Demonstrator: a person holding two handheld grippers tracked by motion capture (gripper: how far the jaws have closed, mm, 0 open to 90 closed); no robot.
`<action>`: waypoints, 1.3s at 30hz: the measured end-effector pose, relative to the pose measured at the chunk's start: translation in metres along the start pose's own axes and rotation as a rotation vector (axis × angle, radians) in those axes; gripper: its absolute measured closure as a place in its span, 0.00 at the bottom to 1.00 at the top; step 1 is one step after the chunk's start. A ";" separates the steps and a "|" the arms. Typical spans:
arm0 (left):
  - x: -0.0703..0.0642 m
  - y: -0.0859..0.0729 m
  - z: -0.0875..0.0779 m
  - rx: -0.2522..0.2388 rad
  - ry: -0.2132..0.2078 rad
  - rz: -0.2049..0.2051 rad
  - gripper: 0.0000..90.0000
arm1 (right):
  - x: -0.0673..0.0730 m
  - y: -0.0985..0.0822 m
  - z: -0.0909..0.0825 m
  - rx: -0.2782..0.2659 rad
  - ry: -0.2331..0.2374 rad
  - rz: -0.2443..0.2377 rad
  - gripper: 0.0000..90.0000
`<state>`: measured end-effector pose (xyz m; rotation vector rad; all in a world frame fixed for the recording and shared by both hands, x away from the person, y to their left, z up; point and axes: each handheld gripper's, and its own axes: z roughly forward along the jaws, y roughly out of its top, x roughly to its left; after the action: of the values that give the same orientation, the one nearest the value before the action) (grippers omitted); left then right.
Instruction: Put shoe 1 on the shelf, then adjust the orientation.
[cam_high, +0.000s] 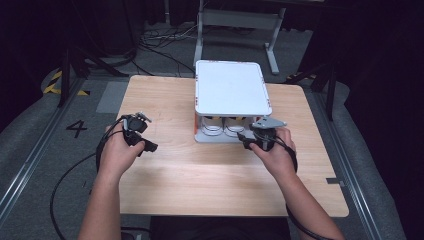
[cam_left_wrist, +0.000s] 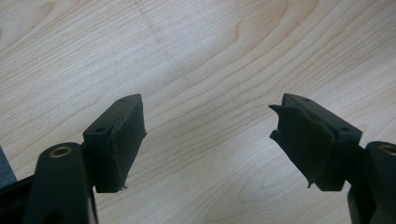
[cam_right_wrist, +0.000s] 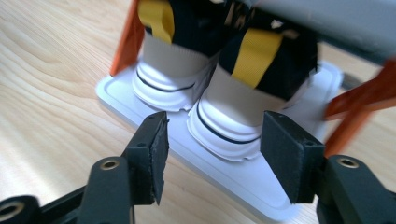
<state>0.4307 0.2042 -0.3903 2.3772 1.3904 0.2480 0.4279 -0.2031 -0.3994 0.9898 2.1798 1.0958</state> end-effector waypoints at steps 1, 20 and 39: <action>-0.001 0.001 0.000 0.001 0.001 0.002 0.27 | -0.001 0.002 -0.008 -0.014 0.005 0.009 0.47; -0.005 0.000 0.002 0.012 -0.001 0.011 0.27 | -0.051 -0.019 -0.093 -0.049 -0.008 0.186 0.43; -0.002 0.003 0.004 0.015 -0.005 0.012 0.27 | -0.102 -0.068 -0.115 0.037 -0.126 0.294 0.44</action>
<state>0.4330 0.2005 -0.3926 2.3975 1.3809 0.2349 0.3836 -0.3642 -0.3813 1.3914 2.0037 1.0902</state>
